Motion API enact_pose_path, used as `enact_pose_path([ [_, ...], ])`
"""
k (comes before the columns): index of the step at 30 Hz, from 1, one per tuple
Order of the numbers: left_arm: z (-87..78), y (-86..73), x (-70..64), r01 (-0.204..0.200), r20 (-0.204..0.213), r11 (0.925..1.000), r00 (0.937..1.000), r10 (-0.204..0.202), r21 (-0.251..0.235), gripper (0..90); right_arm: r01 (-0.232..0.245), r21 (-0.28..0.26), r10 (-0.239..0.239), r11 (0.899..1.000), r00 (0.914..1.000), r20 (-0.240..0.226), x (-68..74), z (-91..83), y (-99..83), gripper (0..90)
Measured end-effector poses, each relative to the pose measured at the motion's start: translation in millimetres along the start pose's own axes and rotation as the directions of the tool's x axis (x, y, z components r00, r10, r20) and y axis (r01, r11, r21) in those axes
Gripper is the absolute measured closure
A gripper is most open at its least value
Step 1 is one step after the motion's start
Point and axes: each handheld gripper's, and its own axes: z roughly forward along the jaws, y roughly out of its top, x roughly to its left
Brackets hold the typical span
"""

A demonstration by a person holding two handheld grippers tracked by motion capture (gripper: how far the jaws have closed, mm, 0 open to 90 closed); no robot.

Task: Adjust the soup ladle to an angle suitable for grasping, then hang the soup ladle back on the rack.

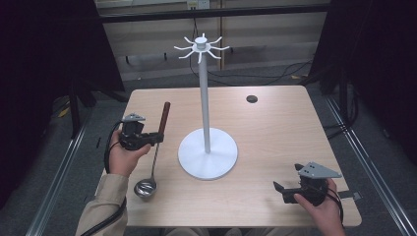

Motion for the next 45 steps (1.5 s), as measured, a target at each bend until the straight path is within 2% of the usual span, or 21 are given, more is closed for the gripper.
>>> enact_pose_path([
  [1, -3.9, 0.2, 0.6, -0.015, 0.002, 0.9998, 0.9999, 0.015, -0.015, 74.6, 0.0, 0.0, 0.0, 1.0, 1.0, 0.001, 0.1, 0.0, 0.0, 2.9],
  [2, -3.9, 0.2, 0.6, -0.015, 0.002, 0.9998, 0.9999, 0.015, -0.015, 74.6, 0.0, 0.0, 0.0, 1.0, 1.0, 0.001, 0.1, 0.0, 0.0, 2.9],
  [4, -6.4, 0.3, -0.6, -0.007, 0.009, 0.999, 0.9999, 0.007, -0.044, 74.6, 0.0, 0.0, 0.0, 1.0, 1.0, 0.0, 0.3, 0.1, 0.1, 2.9],
  [6, -9.6, 0.5, -1.1, -0.015, 0.023, 0.9976, 0.9996, 0.016, -0.068, 74.6, 0.0, -0.001, 0.0, 1.0, 1.0, 0.001, 0.3, 0.1, 0.3, 2.9],
  [8, -12.4, -0.7, -1.3, -0.018, 0.044, 0.9928, 0.9988, 0.023, -0.119, 74.6, -0.001, 0.0, 0.001, 1.0, 1.0, 0.001, 0.5, 0.0, 0.2, 2.9],
  [11, -16.2, -1.5, -1.5, -0.022, 0.069, 0.987, 0.997, 0.033, -0.159, 74.6, -0.001, 0.0, 0.001, 1.0, 1.0, 0.002, 0.5, -0.1, 0.3, 2.9],
  [16, -21.1, 1.2, -5.1, -0.03, 0.08, 0.9811, 0.9958, 0.046, -0.191, 74.5, -0.003, -0.001, 0.003, 1.0, 1.0, 0.003, 0.4, -0.3, 0.6, 2.9],
  [21, -29.6, 7.6, -12.6, -0.038, 0.089, 0.9712, 0.9942, 0.06, -0.235, 74.5, 0.001, -0.002, -0.001, 1.0, 1.0, -0.001, 0.8, 0.5, 1.4, 2.9],
  [22, -29.6, 7.6, -12.6, -0.038, 0.089, 0.9712, 0.9942, 0.06, -0.235, 74.5, 0.001, -0.002, -0.001, 1.0, 1.0, -0.001, 0.8, 0.5, 1.4, 2.9],
  [28, -36.6, 14.9, -18.5, -0.043, 0.103, 0.9599, 0.992, 0.074, -0.277, 74.5, 0.004, -0.002, -0.004, 1.0, 1.0, 0.0, 0.7, 1.0, 1.4, 2.9],
  [45, -49.1, 30.5, -30.1, -0.057, 0.127, 0.9429, 0.9865, 0.104, -0.328, 74.5, 0.01, -0.002, -0.01, 1.0, 0.9999, -0.009, 2.8, 2.5, 2.6, 2.9],
])
